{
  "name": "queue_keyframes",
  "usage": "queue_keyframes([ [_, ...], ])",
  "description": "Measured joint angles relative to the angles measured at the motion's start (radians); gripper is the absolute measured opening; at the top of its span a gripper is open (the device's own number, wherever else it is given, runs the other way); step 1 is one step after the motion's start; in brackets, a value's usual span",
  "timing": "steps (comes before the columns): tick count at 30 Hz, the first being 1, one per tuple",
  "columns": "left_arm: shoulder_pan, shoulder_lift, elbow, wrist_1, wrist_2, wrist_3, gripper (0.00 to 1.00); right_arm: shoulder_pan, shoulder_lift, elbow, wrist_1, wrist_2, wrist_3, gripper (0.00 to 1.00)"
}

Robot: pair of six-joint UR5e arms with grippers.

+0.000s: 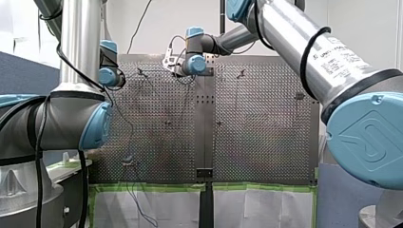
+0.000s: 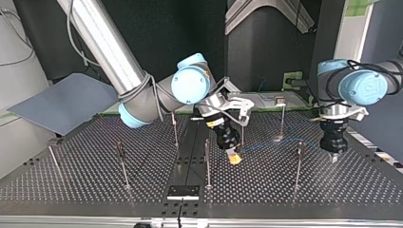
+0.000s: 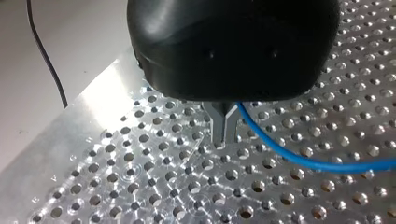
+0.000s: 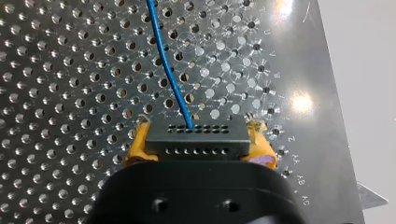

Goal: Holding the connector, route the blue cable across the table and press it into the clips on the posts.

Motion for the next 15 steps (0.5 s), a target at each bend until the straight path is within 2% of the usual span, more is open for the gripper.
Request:
queue_keyframes([
  [7,0.017,0.000,0.000,0.016,-0.010,-0.021,0.02,0.000,0.000,0.000,0.001,0.003,-0.003,0.00],
  [15,0.041,0.001,0.000,0.018,-0.060,-0.024,0.02,0.000,0.000,-0.002,0.001,0.003,-0.015,0.00],
])
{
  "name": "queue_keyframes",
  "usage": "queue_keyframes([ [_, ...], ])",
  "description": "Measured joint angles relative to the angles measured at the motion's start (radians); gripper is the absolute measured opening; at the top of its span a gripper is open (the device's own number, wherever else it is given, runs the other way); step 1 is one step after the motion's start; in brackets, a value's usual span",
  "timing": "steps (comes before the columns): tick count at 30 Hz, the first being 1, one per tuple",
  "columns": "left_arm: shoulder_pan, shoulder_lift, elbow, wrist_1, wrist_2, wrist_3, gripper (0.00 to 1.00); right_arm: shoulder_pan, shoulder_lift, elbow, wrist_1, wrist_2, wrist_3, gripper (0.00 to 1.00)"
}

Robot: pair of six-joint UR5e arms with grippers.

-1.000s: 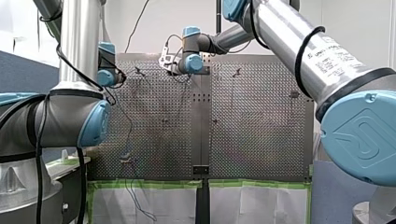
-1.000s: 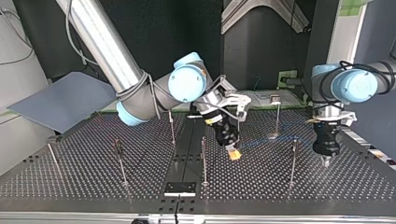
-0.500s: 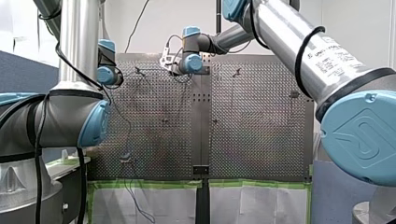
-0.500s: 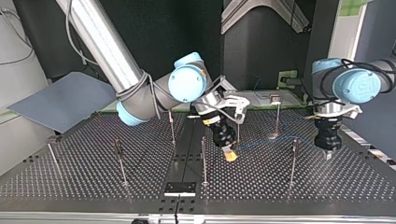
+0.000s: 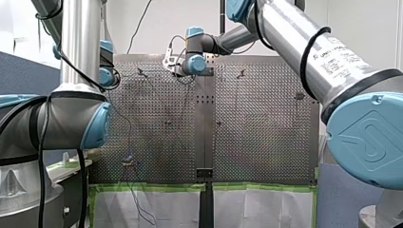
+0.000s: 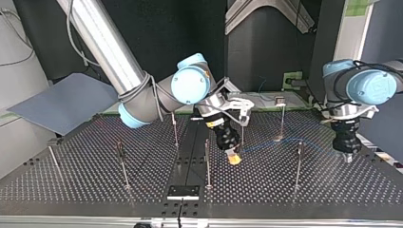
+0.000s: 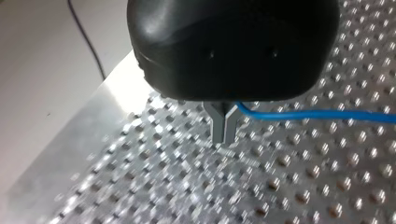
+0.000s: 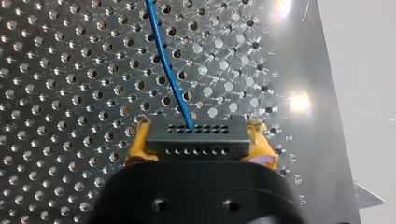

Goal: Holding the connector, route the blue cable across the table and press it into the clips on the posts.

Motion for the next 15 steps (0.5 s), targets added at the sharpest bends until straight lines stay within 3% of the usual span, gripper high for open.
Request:
queue_keyframes([
  [6,0.020,0.001,0.000,0.001,-0.022,0.002,0.02,0.000,0.000,-0.007,0.000,0.000,-0.010,0.00],
  [12,0.003,0.020,-0.007,-0.032,0.014,0.024,0.06,0.000,0.000,-0.014,0.000,0.000,-0.016,0.00],
  [13,-0.001,0.025,-0.009,-0.038,0.020,0.028,0.31,0.000,0.000,-0.014,0.000,0.000,-0.017,0.00],
  [14,-0.006,0.032,-0.012,-0.047,0.029,0.031,0.48,0.001,0.000,-0.015,0.000,0.000,-0.018,0.00],
  [15,-0.009,0.037,-0.013,-0.053,0.035,0.032,0.48,0.002,0.000,-0.015,0.000,0.000,-0.018,0.00],
])
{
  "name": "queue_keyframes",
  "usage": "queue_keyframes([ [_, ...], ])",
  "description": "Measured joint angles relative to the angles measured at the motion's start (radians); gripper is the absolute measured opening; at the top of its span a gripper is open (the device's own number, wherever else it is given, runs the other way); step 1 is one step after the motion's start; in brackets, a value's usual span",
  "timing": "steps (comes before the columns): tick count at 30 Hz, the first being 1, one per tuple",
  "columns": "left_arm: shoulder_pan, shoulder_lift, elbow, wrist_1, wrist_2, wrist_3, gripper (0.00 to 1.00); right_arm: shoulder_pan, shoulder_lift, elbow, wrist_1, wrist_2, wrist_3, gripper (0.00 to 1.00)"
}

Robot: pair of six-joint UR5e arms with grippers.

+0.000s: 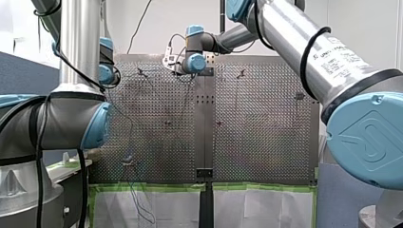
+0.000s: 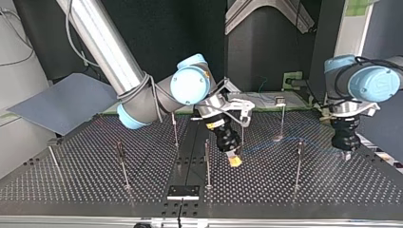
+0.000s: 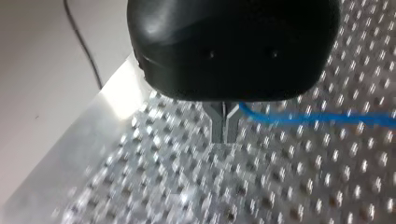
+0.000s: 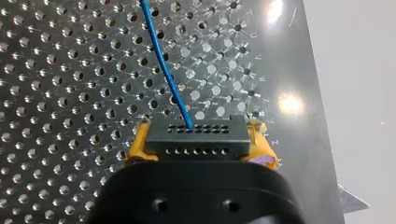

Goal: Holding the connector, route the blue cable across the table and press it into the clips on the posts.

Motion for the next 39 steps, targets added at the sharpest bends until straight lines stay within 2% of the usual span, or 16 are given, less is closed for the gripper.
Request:
queue_keyframes([
  [1,-0.004,0.003,-0.001,-0.007,0.007,0.001,0.77,0.001,0.000,0.000,0.000,0.000,0.000,0.00],
  [2,-0.009,0.006,-0.001,-0.016,0.017,0.002,0.94,0.002,0.000,0.000,0.000,0.001,-0.001,0.00],
  [3,-0.014,0.008,-0.002,-0.024,0.024,0.005,0.94,0.003,0.000,0.000,-0.001,0.001,-0.001,0.00],
  [4,-0.018,0.009,-0.002,-0.032,0.032,0.008,1.00,0.003,0.000,0.000,-0.001,0.001,-0.001,0.00],
  [15,-0.073,0.011,-0.003,-0.124,0.119,0.035,1.00,0.009,0.000,-0.001,0.001,0.000,-0.001,0.00],
  [21,-0.077,0.011,-0.015,-0.177,0.114,0.051,1.00,0.009,0.000,-0.001,0.001,0.000,-0.001,0.00],
  [26,-0.069,0.023,-0.051,-0.211,0.109,0.053,1.00,0.009,0.000,-0.001,0.001,0.001,-0.001,0.00],
  [31,-0.066,0.058,-0.091,-0.190,0.133,0.025,1.00,0.011,0.000,-0.001,0.001,0.001,-0.003,0.00],
  [39,-0.086,0.127,-0.161,-0.128,0.200,-0.042,1.00,0.020,-0.002,-0.014,0.005,-0.001,-0.026,0.00],
])
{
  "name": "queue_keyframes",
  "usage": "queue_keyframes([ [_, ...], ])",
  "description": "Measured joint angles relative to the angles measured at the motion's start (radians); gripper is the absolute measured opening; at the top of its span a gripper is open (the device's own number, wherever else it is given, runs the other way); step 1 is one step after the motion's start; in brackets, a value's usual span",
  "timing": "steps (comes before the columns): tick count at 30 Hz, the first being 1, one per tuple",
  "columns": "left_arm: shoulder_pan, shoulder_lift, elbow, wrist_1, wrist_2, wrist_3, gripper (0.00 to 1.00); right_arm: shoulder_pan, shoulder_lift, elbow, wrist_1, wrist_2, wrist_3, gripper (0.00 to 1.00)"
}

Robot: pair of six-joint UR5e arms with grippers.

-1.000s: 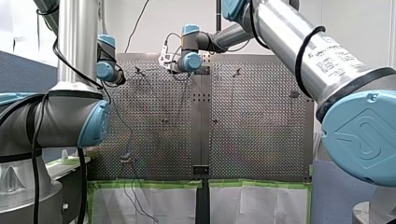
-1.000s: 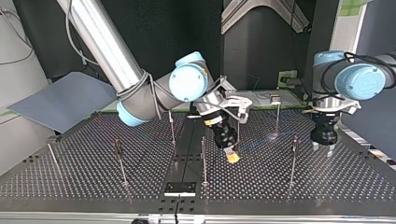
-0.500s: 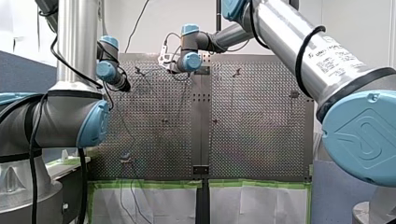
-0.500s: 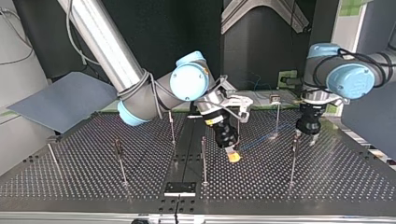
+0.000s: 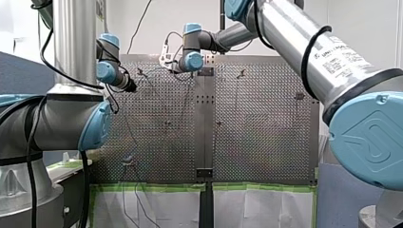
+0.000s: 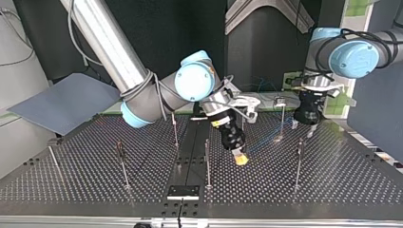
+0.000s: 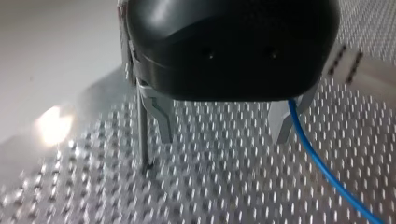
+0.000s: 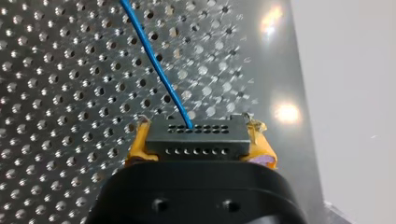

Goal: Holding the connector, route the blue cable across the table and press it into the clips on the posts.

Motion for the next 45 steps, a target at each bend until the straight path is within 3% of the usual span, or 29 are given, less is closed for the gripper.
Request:
queue_keyframes([
  [9,-0.026,0.080,-0.074,-0.007,0.043,-0.080,1.00,0.004,-0.016,-0.010,0.006,-0.002,-0.001,0.00],
  [19,-0.047,0.156,-0.087,-0.066,0.055,-0.133,1.00,0.007,-0.023,-0.010,0.020,-0.005,0.002,0.00],
  [23,-0.053,0.165,-0.088,-0.084,0.076,-0.153,1.00,0.011,-0.031,-0.010,0.033,-0.023,0.006,0.00],
  [29,-0.059,0.165,-0.088,-0.086,0.114,-0.191,1.00,0.015,-0.060,-0.010,0.051,-0.073,0.038,0.00],
  [32,-0.058,0.165,-0.089,-0.085,0.127,-0.212,1.00,0.017,-0.073,-0.009,0.063,-0.097,0.044,0.00],
  [45,-0.048,0.212,-0.095,-0.119,0.157,-0.307,1.00,0.014,-0.081,0.040,0.079,-0.115,0.043,0.00],
])
